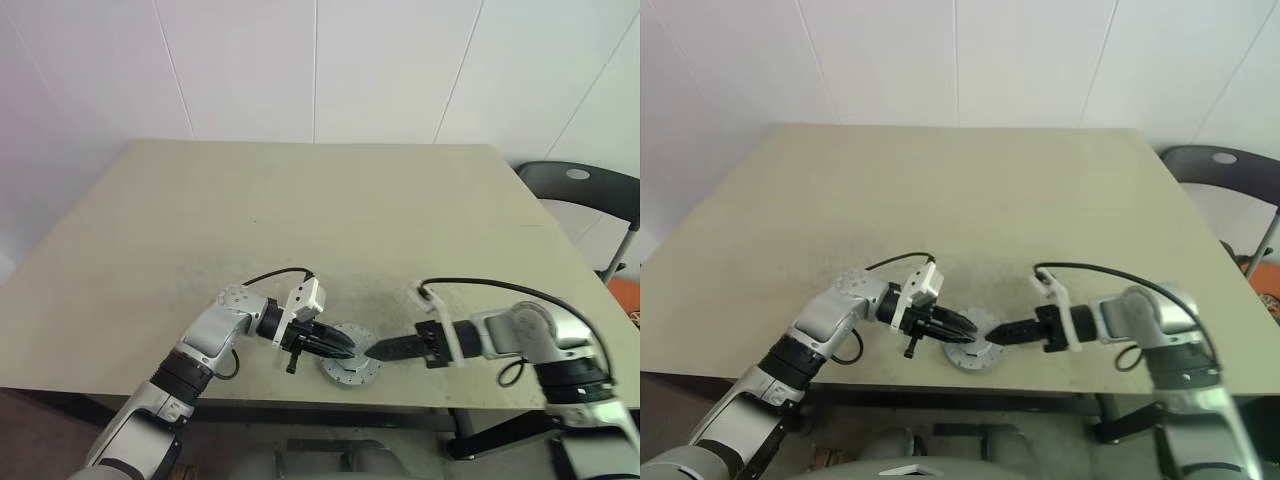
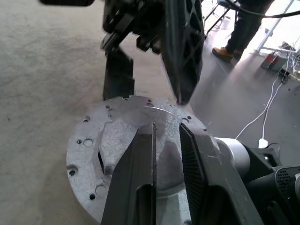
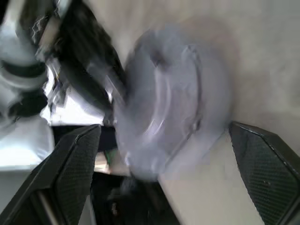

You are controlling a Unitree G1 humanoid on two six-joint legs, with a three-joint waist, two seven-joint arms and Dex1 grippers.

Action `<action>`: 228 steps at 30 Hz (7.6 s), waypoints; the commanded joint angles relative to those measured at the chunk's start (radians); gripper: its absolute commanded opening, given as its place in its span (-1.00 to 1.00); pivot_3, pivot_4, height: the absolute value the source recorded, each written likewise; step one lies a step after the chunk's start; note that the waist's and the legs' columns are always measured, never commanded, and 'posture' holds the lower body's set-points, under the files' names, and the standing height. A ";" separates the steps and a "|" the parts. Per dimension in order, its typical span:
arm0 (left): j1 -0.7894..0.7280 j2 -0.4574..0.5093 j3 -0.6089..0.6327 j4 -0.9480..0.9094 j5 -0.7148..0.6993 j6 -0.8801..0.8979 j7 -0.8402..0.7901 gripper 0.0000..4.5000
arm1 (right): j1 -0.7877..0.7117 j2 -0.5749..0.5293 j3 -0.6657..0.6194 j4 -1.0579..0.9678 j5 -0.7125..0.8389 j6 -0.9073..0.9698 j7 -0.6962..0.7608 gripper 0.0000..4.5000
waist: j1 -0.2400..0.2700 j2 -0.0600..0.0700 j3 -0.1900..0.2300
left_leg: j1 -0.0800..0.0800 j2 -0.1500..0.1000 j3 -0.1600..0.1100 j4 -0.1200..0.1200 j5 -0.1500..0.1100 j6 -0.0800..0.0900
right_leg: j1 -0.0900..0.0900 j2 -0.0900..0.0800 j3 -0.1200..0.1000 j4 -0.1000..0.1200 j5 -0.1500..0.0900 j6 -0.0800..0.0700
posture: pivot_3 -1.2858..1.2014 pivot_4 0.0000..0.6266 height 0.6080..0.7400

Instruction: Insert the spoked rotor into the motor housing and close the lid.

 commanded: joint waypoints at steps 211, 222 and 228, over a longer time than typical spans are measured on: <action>-0.014 -0.261 0.865 0.328 0.026 -0.316 1.864 0.99 | -0.107 0.563 -0.268 0.208 0.282 -0.724 -0.451 0.41 | -0.042 0.003 -0.004 | -0.014 -0.001 -0.003 0.013 0.001 -0.002 | -0.020 0.008 0.009 0.020 0.005 0.000 | 0.03 -1.00 1.00; 0.211 -0.221 0.656 0.008 -0.070 -0.382 1.205 0.99 | -0.067 0.462 -0.063 0.099 -0.039 -0.987 -0.324 0.41 | -0.018 0.003 -0.003 | -0.018 -0.002 0.000 0.011 0.001 -0.003 | -0.024 0.008 0.009 0.018 0.004 0.000 | 0.03 -1.00 1.00; 0.233 -0.212 0.632 -0.048 -0.129 -0.374 1.031 0.99 | -0.086 0.421 -0.035 0.092 -0.093 -1.037 -0.264 0.41 | -0.017 0.003 -0.003 | -0.017 -0.001 0.000 0.013 0.002 -0.003 | -0.023 0.009 0.009 0.018 0.005 0.000 | 0.03 -1.00 1.00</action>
